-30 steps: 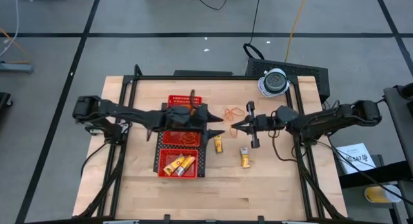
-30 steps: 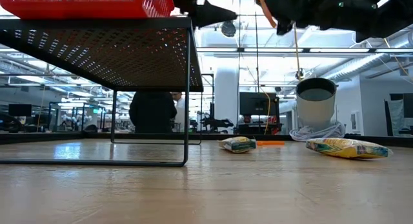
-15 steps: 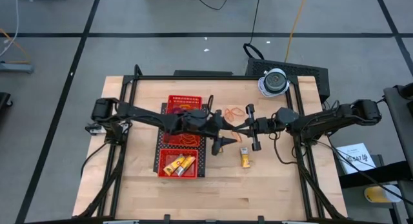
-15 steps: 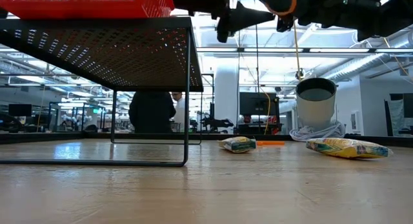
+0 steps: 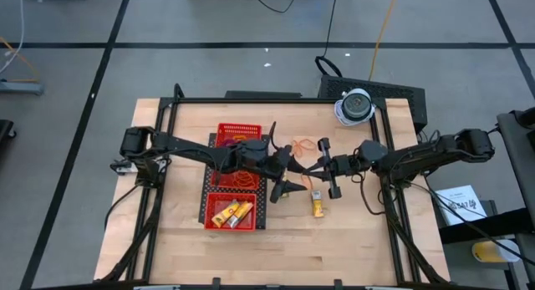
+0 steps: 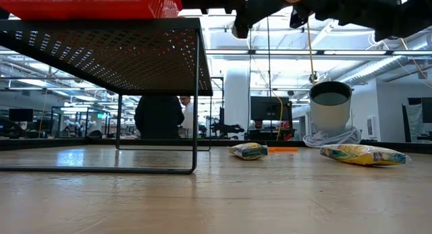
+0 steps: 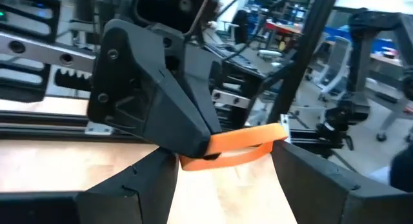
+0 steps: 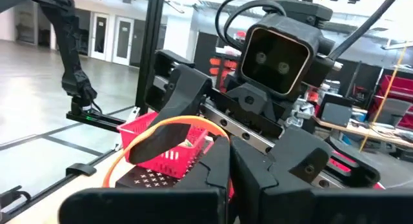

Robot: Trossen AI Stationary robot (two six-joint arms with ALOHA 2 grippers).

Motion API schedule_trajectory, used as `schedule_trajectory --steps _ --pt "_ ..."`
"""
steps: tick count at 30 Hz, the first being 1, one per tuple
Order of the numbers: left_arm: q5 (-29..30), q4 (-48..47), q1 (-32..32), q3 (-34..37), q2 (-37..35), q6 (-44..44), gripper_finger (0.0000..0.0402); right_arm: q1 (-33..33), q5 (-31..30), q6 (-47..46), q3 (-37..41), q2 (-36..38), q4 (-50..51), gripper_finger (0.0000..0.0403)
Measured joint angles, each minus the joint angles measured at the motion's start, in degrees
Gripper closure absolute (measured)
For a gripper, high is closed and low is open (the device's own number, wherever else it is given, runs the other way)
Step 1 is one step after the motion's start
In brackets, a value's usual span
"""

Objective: Pick & Place Office Desk Supplies
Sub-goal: Put the orange rubber band into the middle red basket on the shelf

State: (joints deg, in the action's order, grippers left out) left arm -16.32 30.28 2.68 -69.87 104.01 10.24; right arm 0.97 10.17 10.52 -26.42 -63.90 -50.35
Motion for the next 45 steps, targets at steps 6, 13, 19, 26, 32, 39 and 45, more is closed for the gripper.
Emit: schedule_trajectory --steps 6,13,19,26,32,39,45 --pt "-1.1 0.1 -0.1 0.0 0.0 1.2 0.0146 0.0 -0.3 0.6 0.7 0.0 -1.0 0.0403" --pt "-13.3 2.5 -0.6 0.0 -0.7 4.1 0.0146 -0.2 -2.0 0.7 1.1 -0.2 0.6 0.0403" --pt "-14.7 6.8 -0.8 0.0 -0.6 6.6 0.0147 -0.2 -1.5 0.7 1.0 -0.1 0.4 0.0403" --pt "-8.1 5.5 -1.2 0.0 -0.6 6.4 0.0146 -0.2 -1.1 0.6 1.0 -0.1 -0.4 0.0403" --pt "0.3 3.2 -1.1 0.0 -0.6 6.2 0.0147 -0.2 1.5 -1.0 1.0 -0.1 0.1 0.0403" --pt "-0.5 2.6 -1.2 0.0 -0.7 3.9 0.0147 -0.2 3.7 -3.2 1.0 -0.1 1.8 0.0403" --pt "-1.9 5.5 -2.5 0.0 -1.6 2.3 0.0147 -0.6 9.2 -4.9 0.9 -0.1 4.2 0.0403"
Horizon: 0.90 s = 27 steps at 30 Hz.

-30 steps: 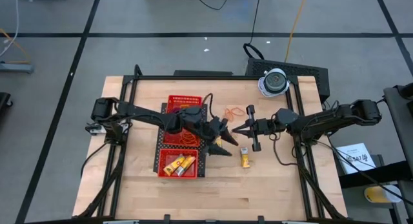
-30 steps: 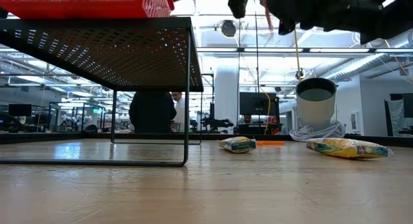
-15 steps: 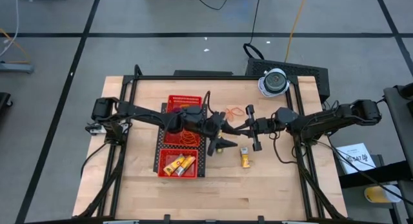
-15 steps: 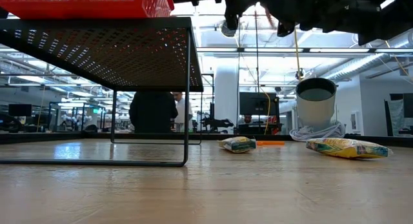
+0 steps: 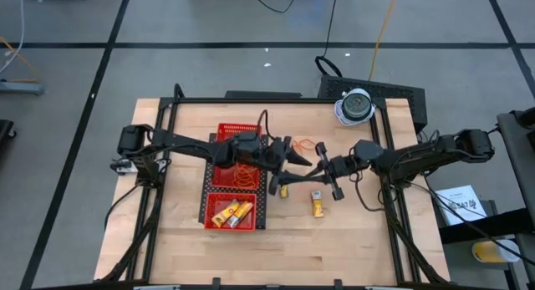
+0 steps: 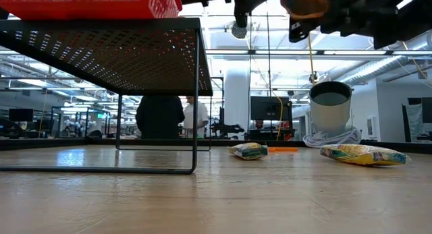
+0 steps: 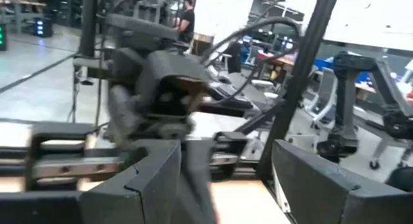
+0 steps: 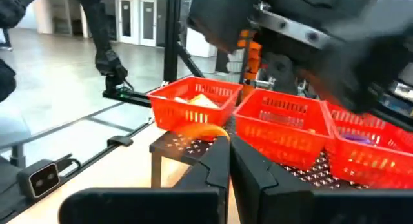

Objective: Pick & Place Office Desk Supplies
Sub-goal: Put the orange rubber band into the middle red basket on the shelf

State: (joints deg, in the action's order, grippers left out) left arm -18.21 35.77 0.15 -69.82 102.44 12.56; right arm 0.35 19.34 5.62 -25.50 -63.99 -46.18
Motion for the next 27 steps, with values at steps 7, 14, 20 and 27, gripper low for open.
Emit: schedule_trajectory --steps 7,14,20,27 --pt "-0.8 -0.7 -0.3 0.0 -0.1 -0.5 0.0147 -0.2 -1.5 0.9 0.0 0.5 -1.7 0.0403" --pt "3.1 -4.7 0.2 0.0 0.0 -1.9 0.0147 0.1 -1.3 1.3 0.0 0.7 -3.4 0.0403" --pt "0.4 -5.3 0.6 0.0 0.0 -1.9 0.0146 0.2 -5.0 2.5 0.0 0.7 -3.4 0.0403" --pt "0.4 -5.9 0.7 0.0 -0.1 -1.9 0.0146 0.2 -5.5 2.7 0.0 0.6 -4.7 0.0403"
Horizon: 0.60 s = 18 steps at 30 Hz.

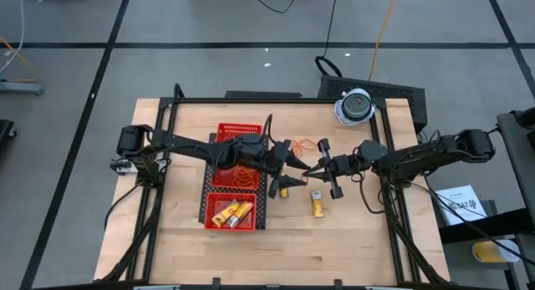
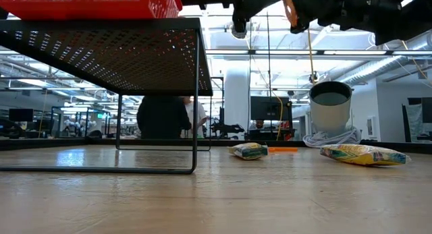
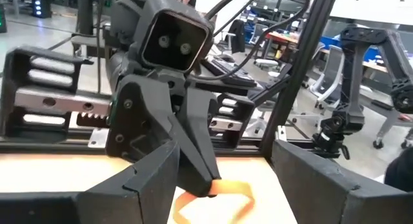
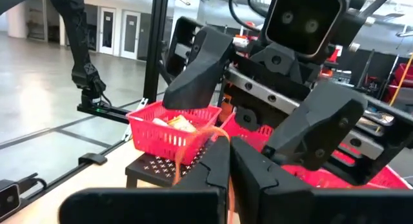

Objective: Pick & Place Office Desk Supplies
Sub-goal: Put the orange rubber band into the middle red basket on the shelf

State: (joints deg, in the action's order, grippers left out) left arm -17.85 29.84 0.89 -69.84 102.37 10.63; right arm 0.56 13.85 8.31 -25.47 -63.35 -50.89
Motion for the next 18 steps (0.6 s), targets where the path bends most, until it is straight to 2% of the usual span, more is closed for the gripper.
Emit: schedule_trajectory --steps 13,18 --pt "-0.1 -0.6 0.2 0.0 0.0 0.2 0.0146 4.4 -0.9 2.6 0.0 0.0 -6.4 0.0403" --pt "0.3 0.3 1.0 0.0 0.0 0.1 0.0146 4.4 -6.4 3.3 0.0 0.0 -5.7 0.0403"
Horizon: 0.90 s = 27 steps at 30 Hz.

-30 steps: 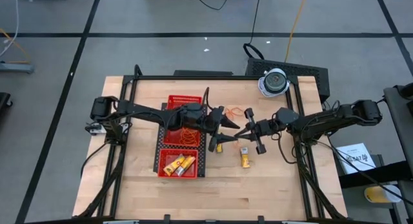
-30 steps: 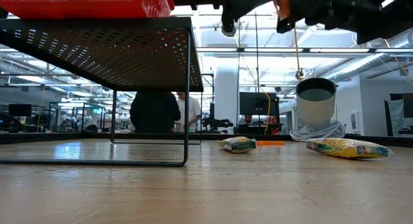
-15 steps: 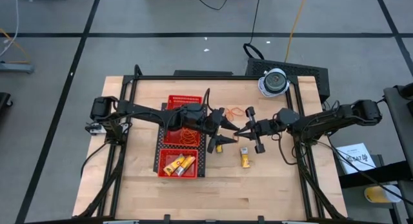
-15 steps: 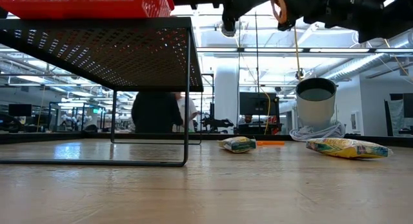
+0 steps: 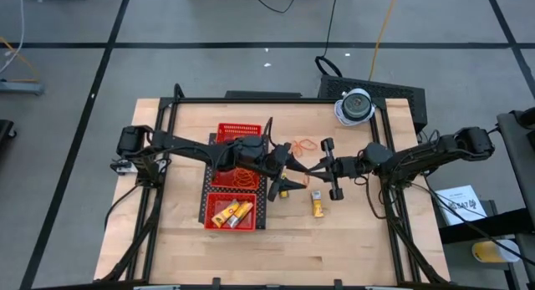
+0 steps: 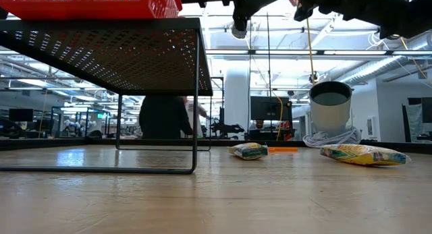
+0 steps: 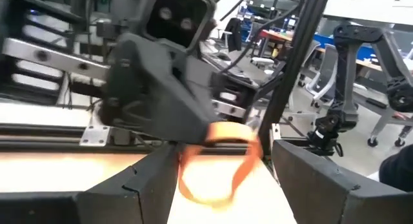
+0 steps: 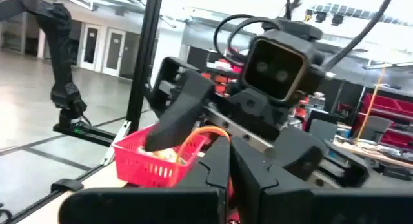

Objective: Pick & Place Office Desk Supplies
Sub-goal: Put the orange rubber band into the middle red basket on the shelf

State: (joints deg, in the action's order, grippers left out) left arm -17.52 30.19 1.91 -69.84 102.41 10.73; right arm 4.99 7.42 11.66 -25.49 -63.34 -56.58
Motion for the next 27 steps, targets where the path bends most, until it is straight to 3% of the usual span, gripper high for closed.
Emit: schedule_trajectory --steps 4,9,16,27 --pt "0.8 0.2 1.2 0.0 0.0 -1.5 0.0146 0.0 0.2 0.1 0.0 0.0 0.2 0.0403" --pt "5.8 0.1 2.0 0.0 0.0 -2.8 0.0147 0.0 0.0 0.2 0.0 0.0 0.2 0.0403" --pt "5.6 -0.1 1.8 0.0 0.0 -2.9 0.0158 0.0 -0.2 0.2 0.0 0.0 -0.1 0.0403" --pt "6.0 -0.4 1.4 0.0 0.0 -5.6 0.0313 0.0 0.1 0.2 0.0 -0.3 -0.2 0.0403"
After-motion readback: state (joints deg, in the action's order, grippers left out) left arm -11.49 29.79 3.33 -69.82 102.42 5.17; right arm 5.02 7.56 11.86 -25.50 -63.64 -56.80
